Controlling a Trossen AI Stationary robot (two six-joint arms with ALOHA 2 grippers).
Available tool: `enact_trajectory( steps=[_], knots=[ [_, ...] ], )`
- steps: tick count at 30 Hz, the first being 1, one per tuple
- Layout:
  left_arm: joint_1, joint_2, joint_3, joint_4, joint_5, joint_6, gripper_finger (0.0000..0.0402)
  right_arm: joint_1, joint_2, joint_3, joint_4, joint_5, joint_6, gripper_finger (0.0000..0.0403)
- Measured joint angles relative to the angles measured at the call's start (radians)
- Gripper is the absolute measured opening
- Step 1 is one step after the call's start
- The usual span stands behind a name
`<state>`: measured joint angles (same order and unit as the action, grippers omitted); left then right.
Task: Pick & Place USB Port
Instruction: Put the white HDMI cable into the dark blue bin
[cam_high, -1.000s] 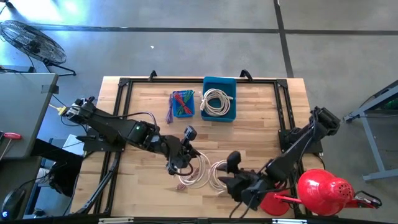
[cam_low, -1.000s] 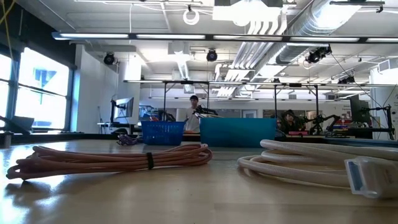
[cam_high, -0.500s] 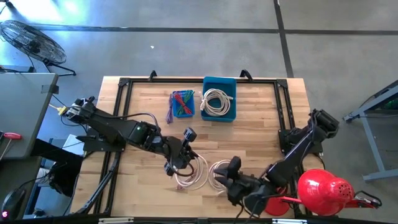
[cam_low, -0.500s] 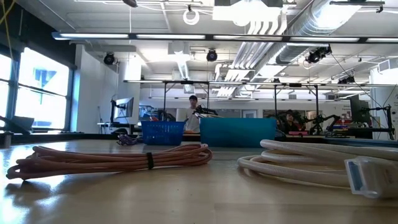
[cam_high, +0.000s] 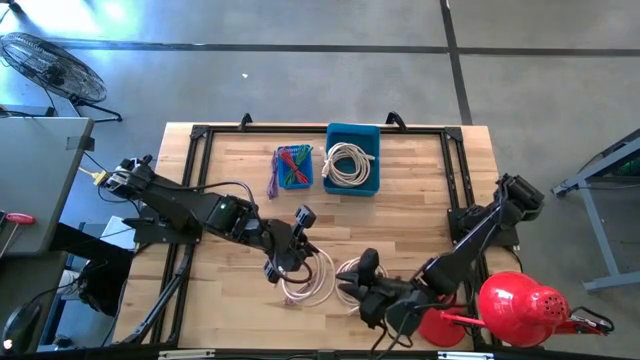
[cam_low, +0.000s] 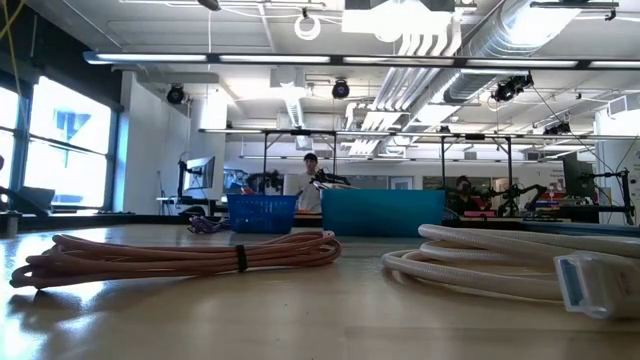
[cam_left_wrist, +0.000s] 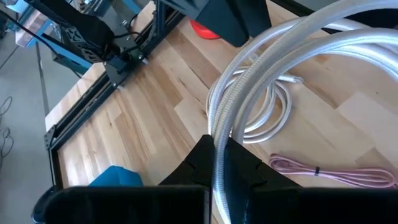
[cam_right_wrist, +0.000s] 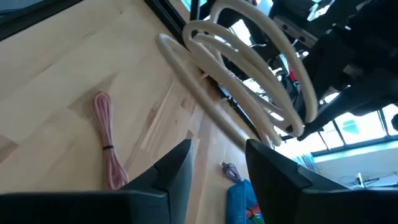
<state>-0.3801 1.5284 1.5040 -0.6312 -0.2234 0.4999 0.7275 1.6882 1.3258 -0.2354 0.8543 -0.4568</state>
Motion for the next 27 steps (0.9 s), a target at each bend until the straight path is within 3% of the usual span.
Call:
enact_trajectory(
  steps=[13,27],
  knots=[
    [0.000,0.000,-0.001,-0.006,0.013,0.000,0.0008,-0.055,0.000,0.000,0.092,-0.131,-0.049,0.0142],
    [0.000,0.001,-0.028,0.018,0.013,-0.008,0.0008,-0.060,0.000,0.000,0.097,-0.131,-0.101,0.0142]
  ],
)
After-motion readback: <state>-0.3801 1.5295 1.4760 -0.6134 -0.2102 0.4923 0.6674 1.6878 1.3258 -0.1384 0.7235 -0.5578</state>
